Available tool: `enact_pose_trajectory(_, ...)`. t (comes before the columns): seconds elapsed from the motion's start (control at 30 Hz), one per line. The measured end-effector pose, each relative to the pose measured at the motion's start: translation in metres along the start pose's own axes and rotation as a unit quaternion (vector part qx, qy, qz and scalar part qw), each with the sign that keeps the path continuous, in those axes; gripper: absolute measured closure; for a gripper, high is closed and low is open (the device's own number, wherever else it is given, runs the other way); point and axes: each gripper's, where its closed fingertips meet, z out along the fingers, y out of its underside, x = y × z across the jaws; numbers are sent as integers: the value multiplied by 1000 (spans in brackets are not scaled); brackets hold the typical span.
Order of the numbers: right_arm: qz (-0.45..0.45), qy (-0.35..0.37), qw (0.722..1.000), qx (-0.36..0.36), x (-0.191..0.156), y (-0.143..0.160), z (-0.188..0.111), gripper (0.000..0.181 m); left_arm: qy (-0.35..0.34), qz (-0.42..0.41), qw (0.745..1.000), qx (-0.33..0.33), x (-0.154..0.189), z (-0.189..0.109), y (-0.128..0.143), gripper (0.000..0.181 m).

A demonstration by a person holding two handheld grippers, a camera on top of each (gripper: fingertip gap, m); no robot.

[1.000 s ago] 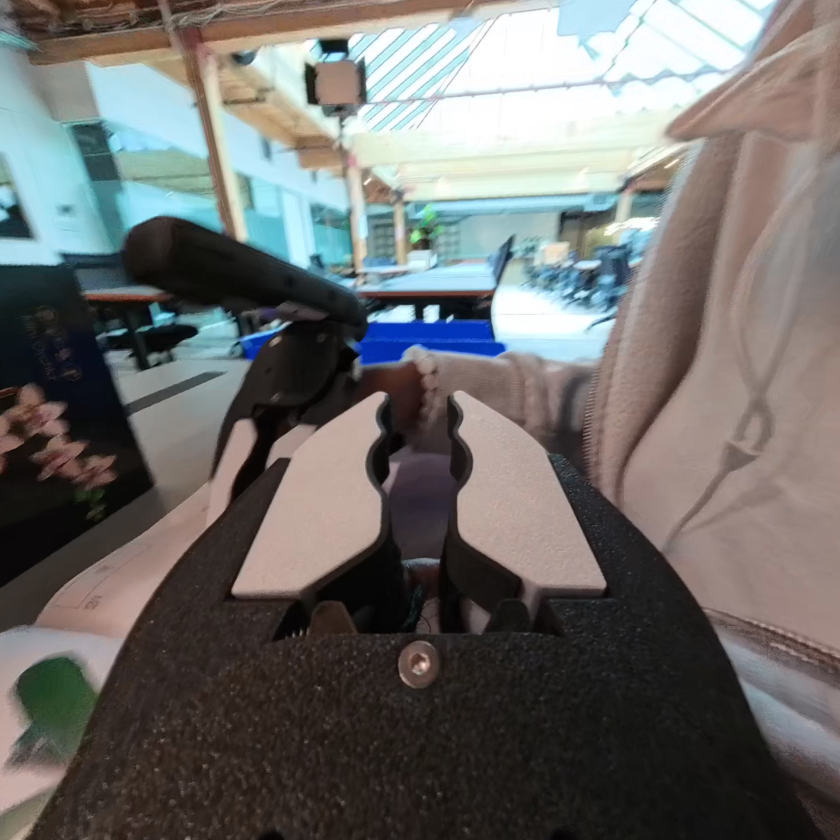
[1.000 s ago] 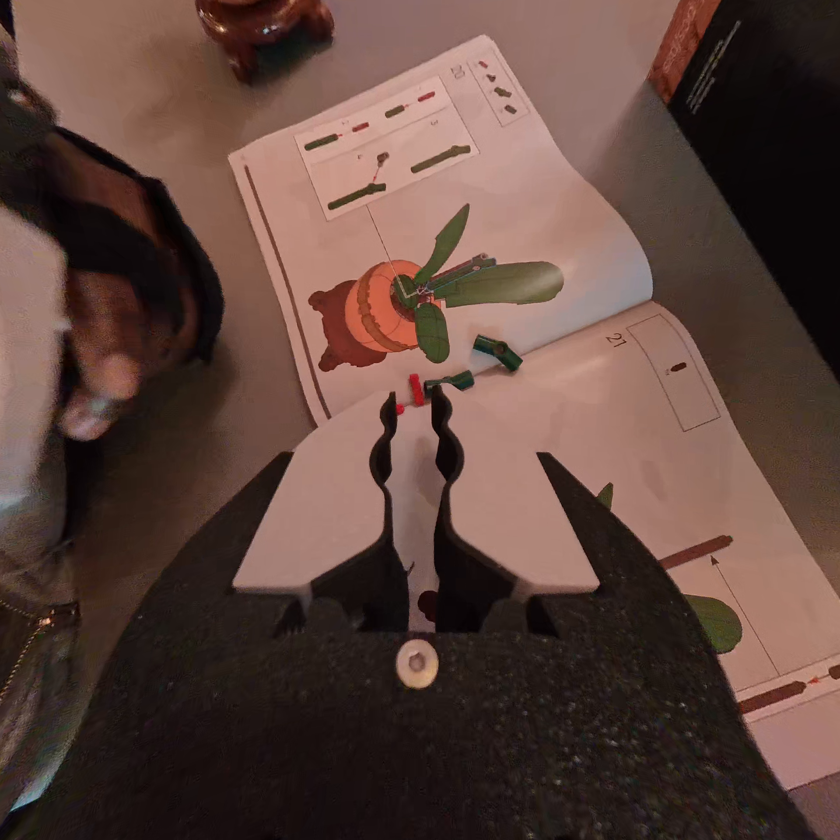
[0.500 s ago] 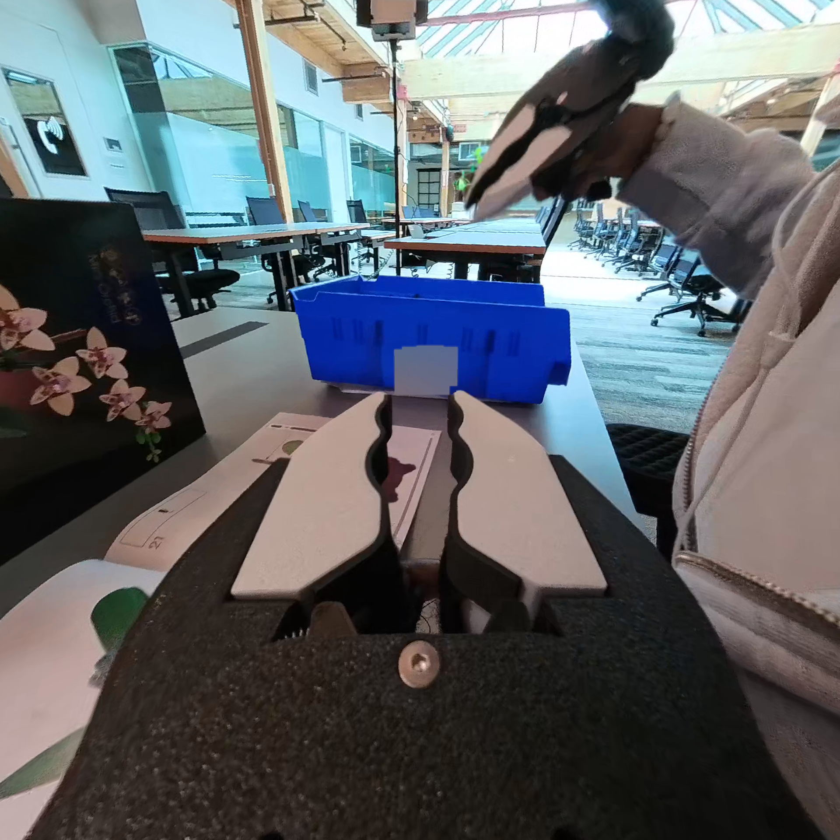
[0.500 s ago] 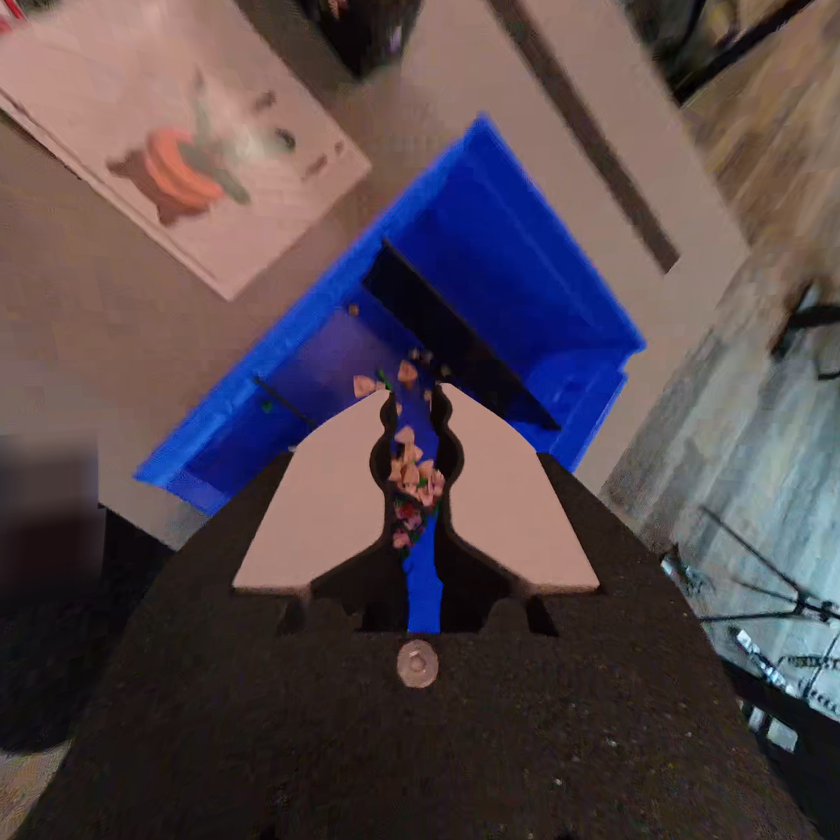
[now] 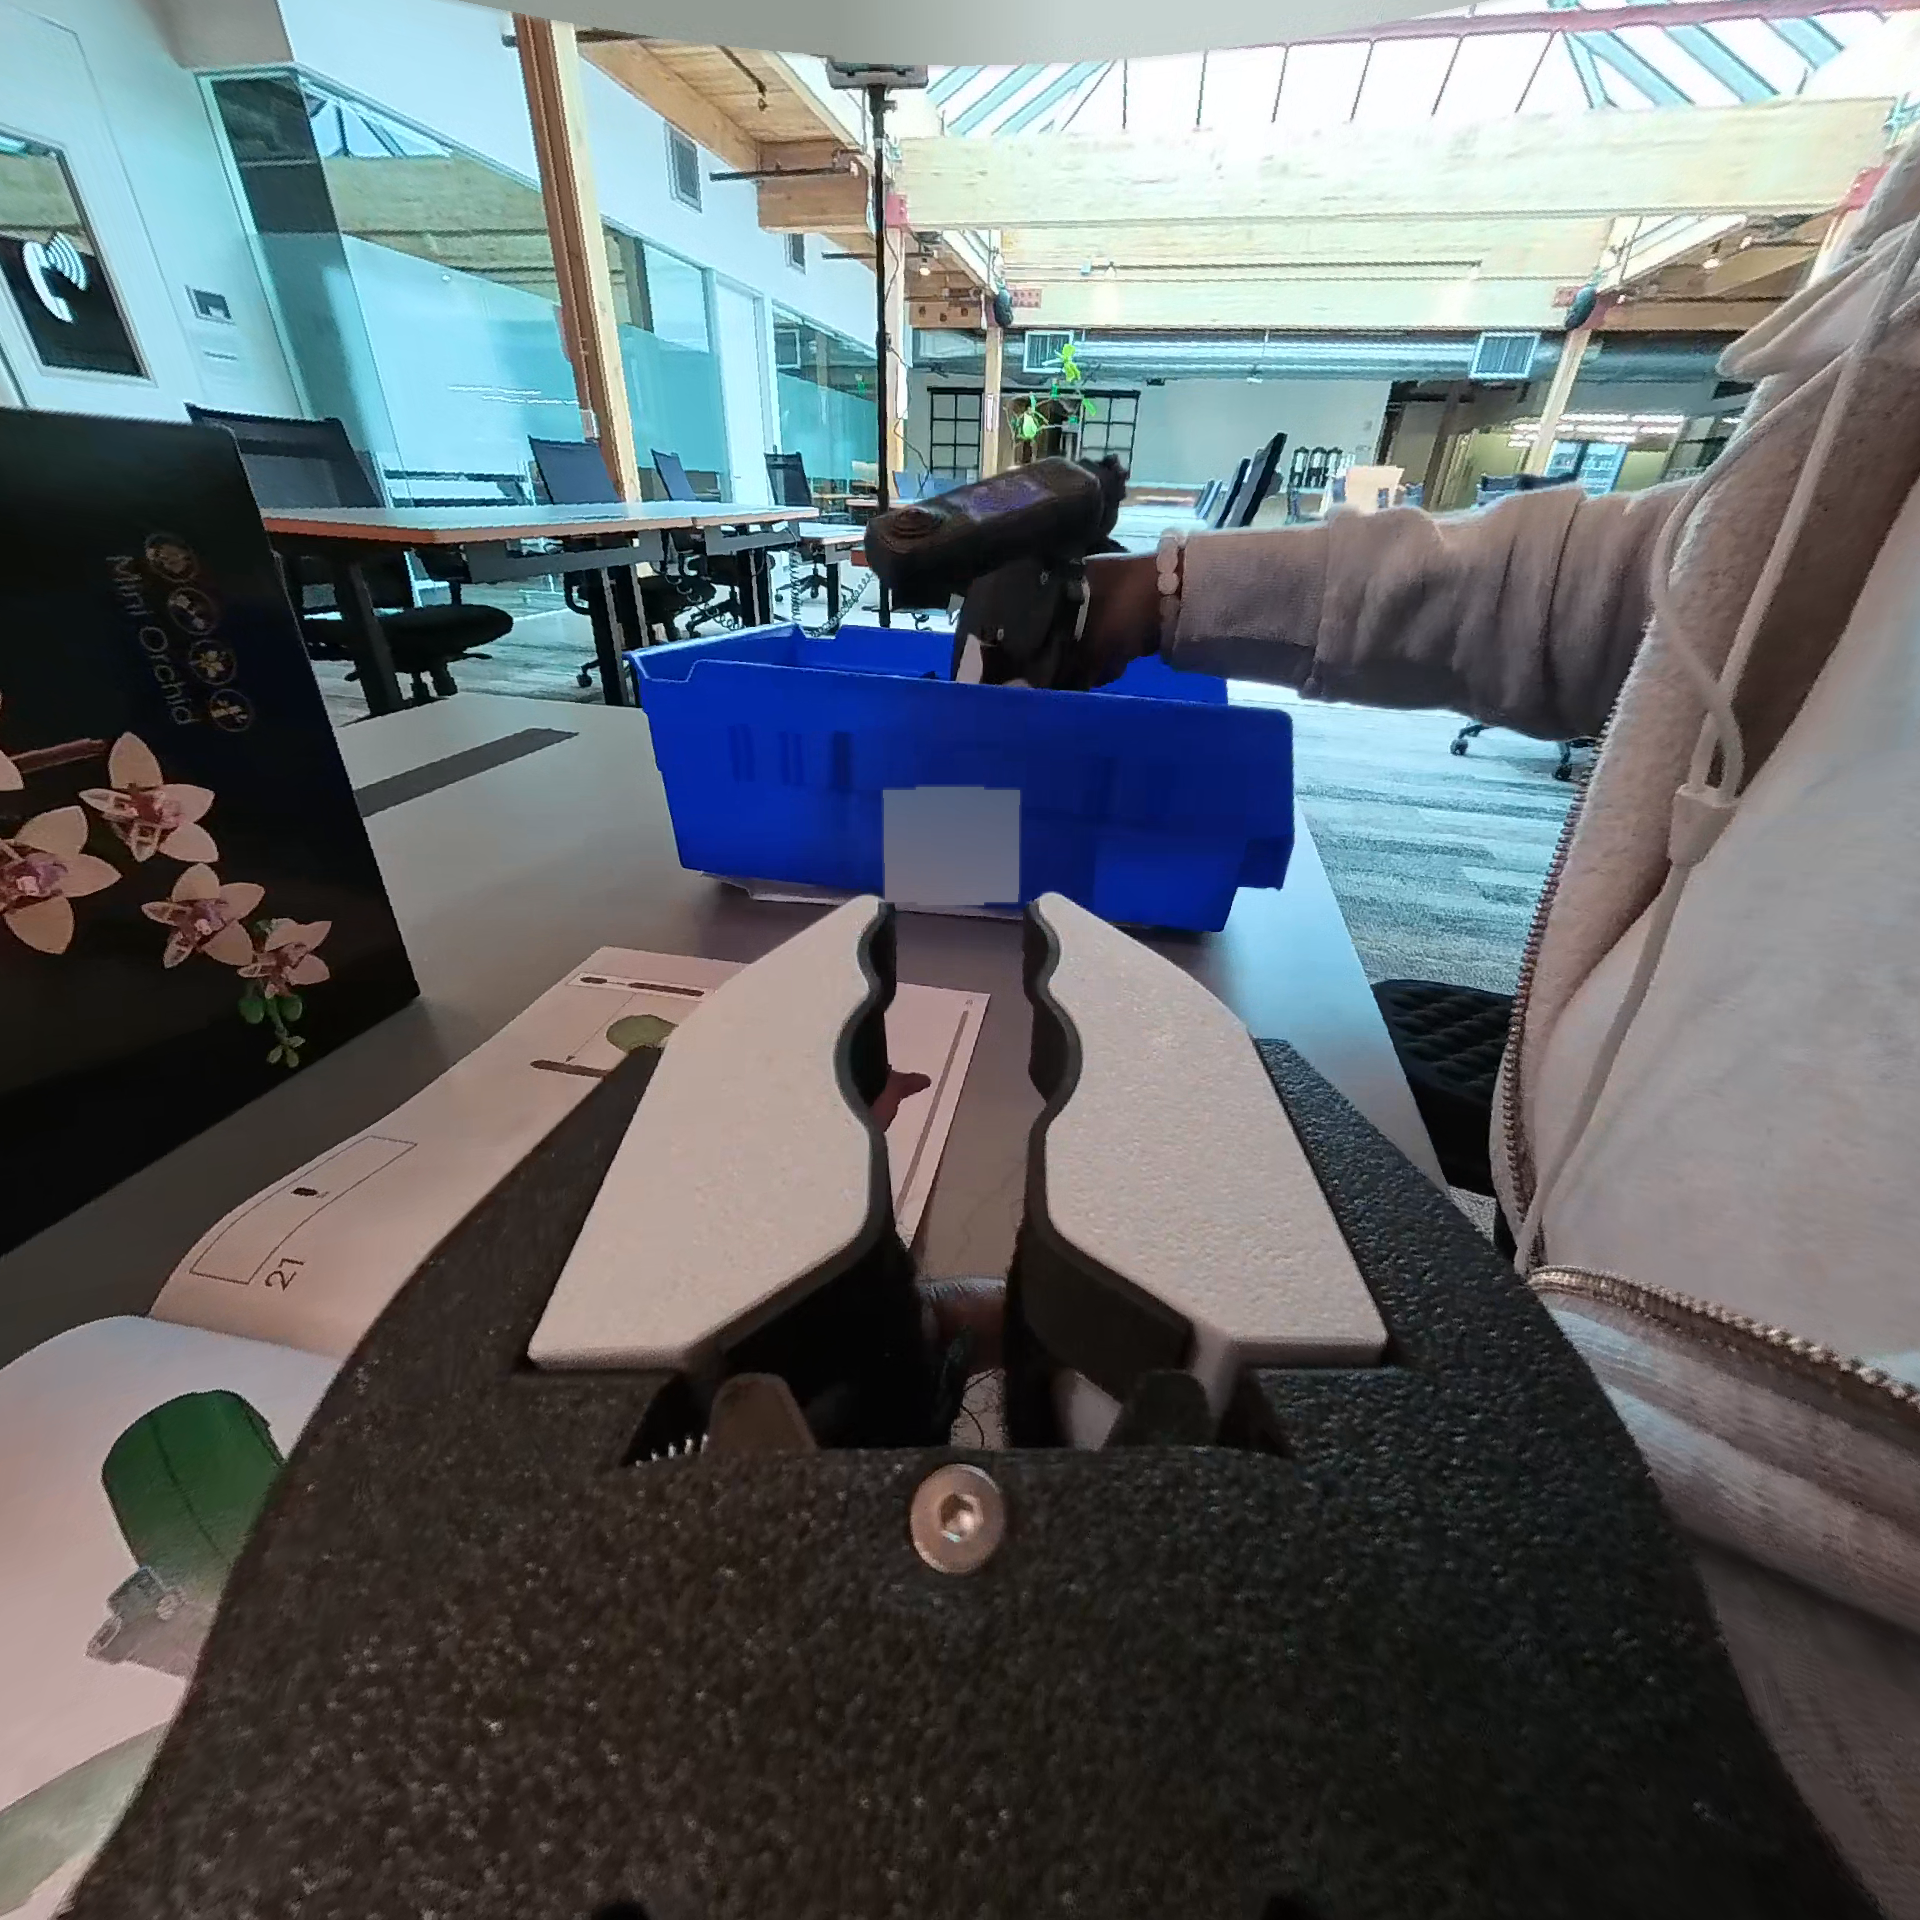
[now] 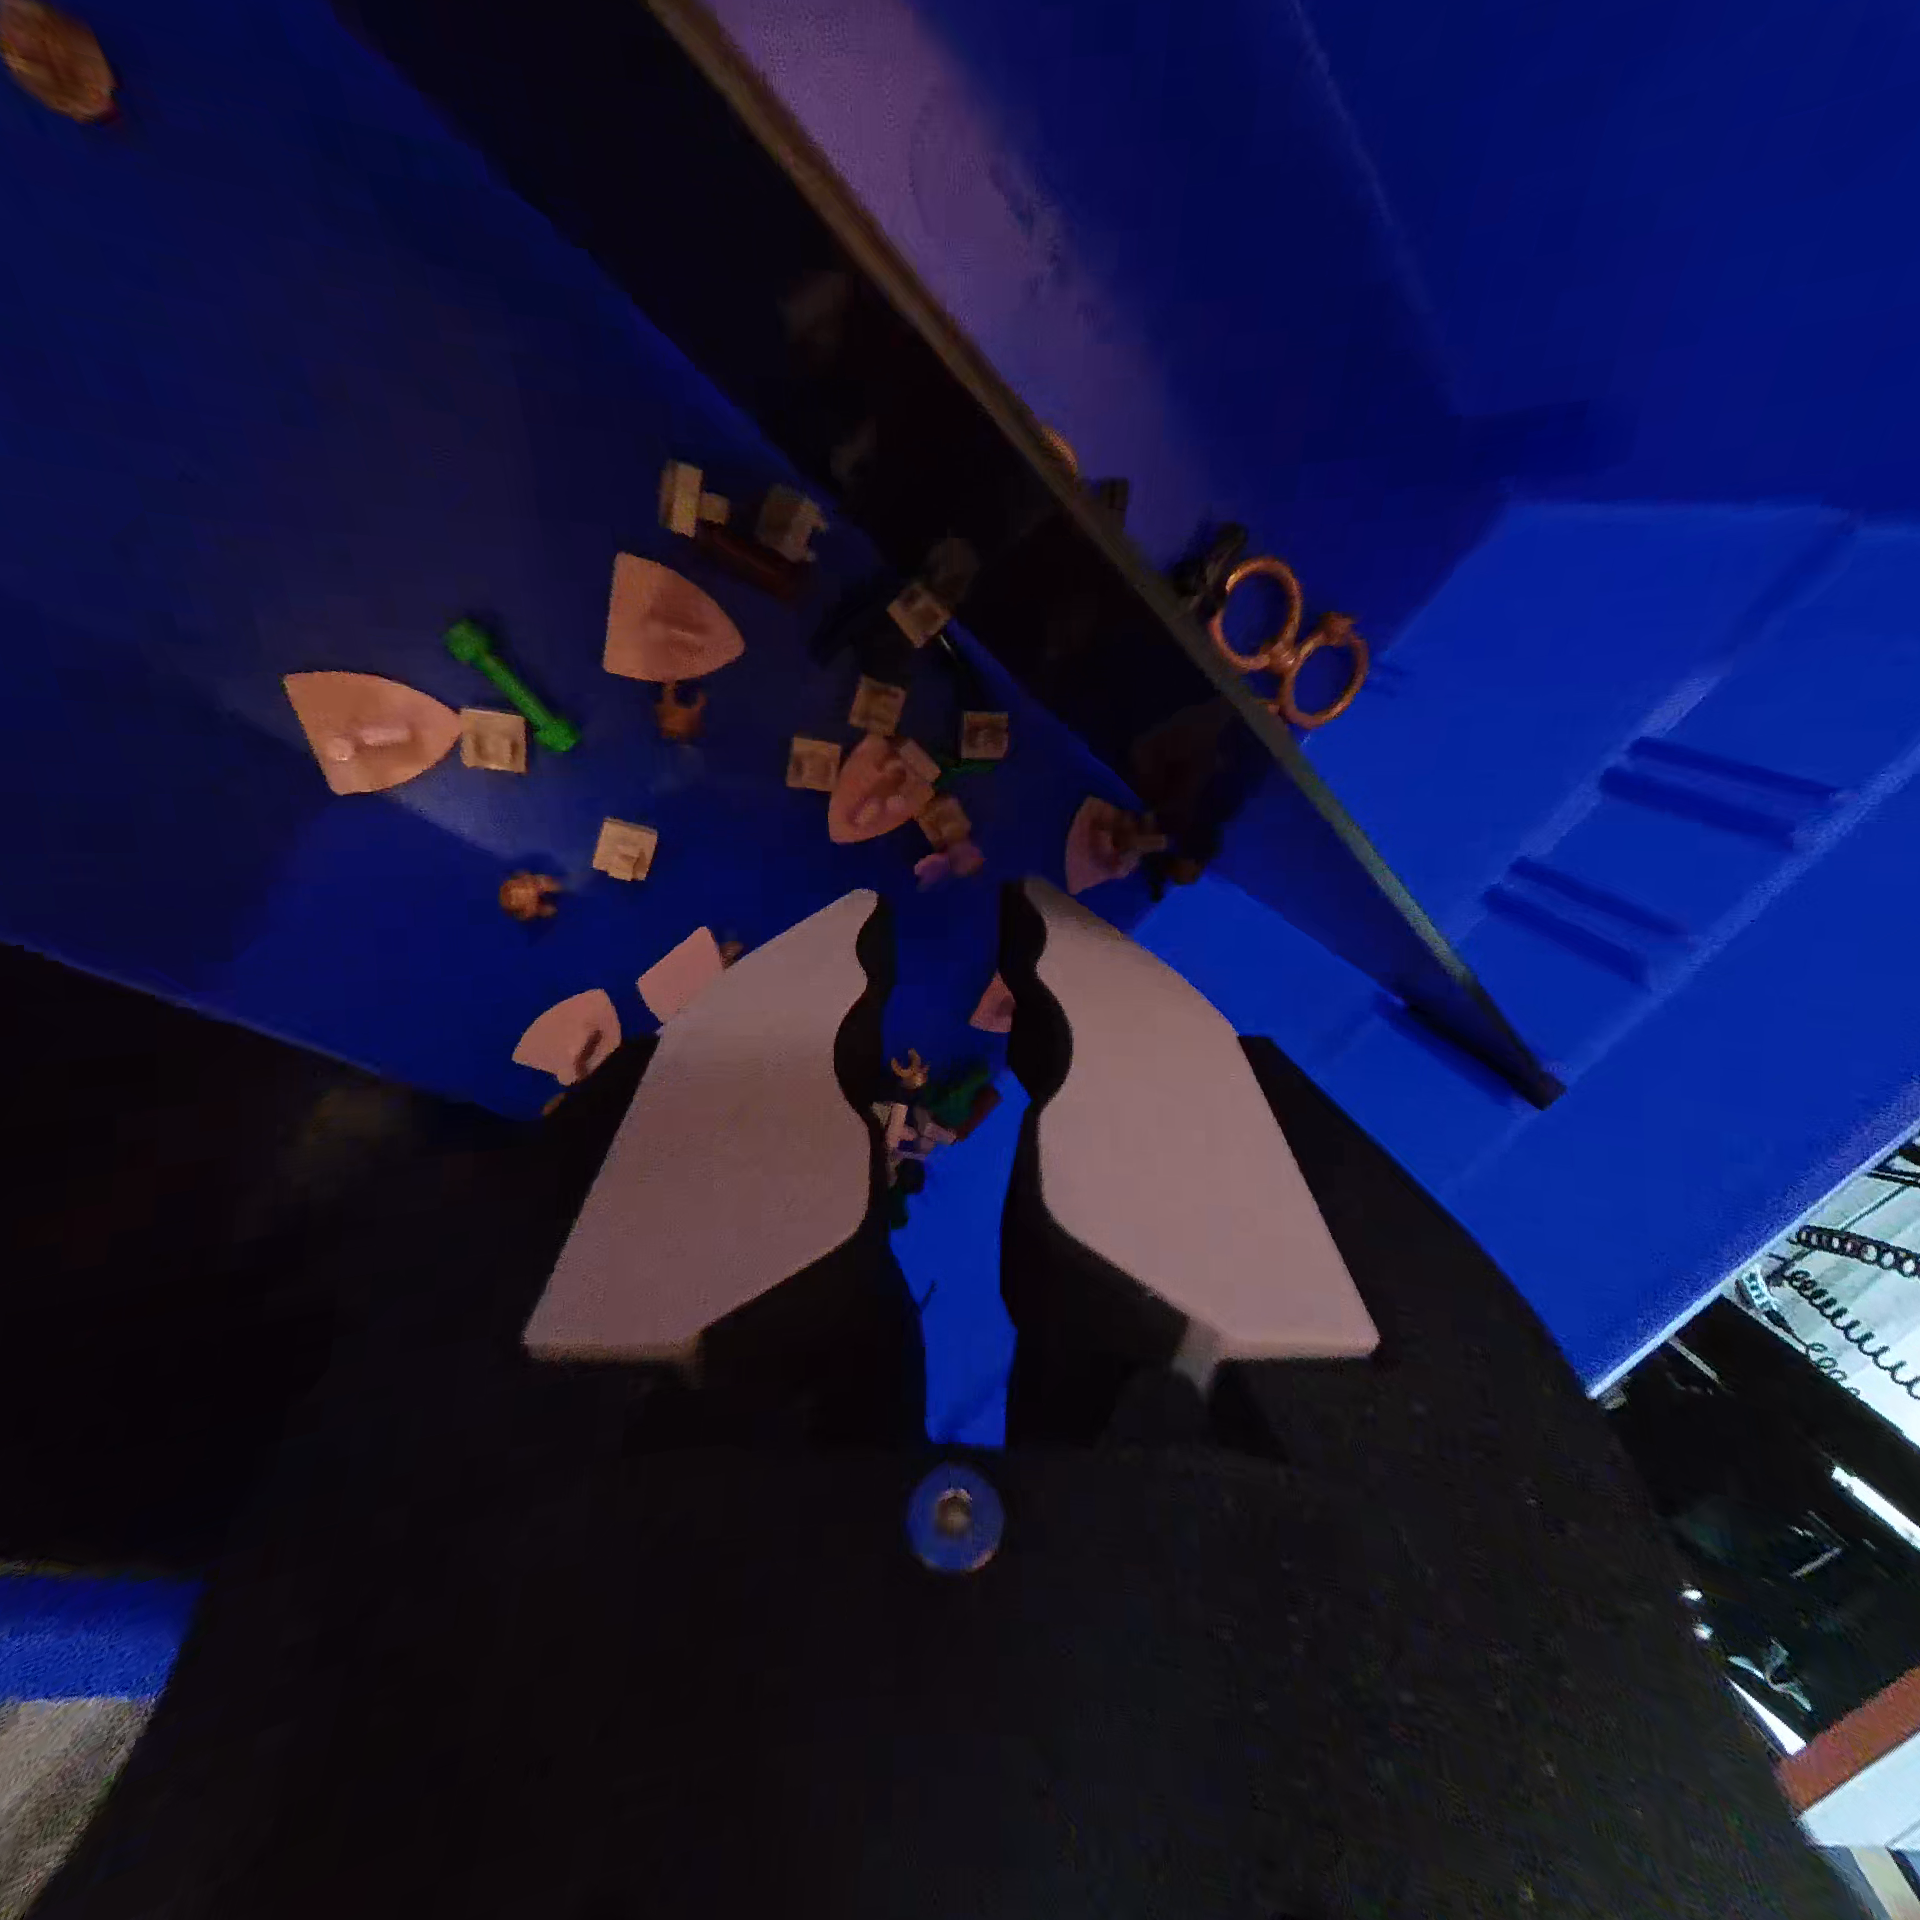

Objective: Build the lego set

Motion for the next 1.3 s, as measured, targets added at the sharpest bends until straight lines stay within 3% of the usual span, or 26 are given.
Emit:
enact_pose_trajectory(0.47,-7,3,1000,13,5,-3,-2,170,-10,-5,1000,-1,-6,-2,2,159)
enact_pose_trajectory(0.63,19,3,996,86,-14,-9,-64,171,-8,-5,1000,-1,-5,-1,2,159)
enact_pose_trajectory(0.8,60,-48,986,147,-68,7,-126,171,0,-4,1000,-6,-1,3,3,159)
enact_pose_trajectory(0.87,85,-53,981,163,-82,16,-125,171,5,-2,1000,-5,2,5,2,159)
enact_pose_trajectory(1.07,140,-53,972,179,-100,39,-84,163,25,21,999,-12,18,18,-5,159)
enact_pose_trajectory(1.2,153,-48,949,272,-95,36,-97,153,30,29,999,-23,26,27,-5,159)
enact_pose_trajectory(1.3,160,1,928,335,-79,41,-110,146,34,24,999,-29,29,38,-4,159)
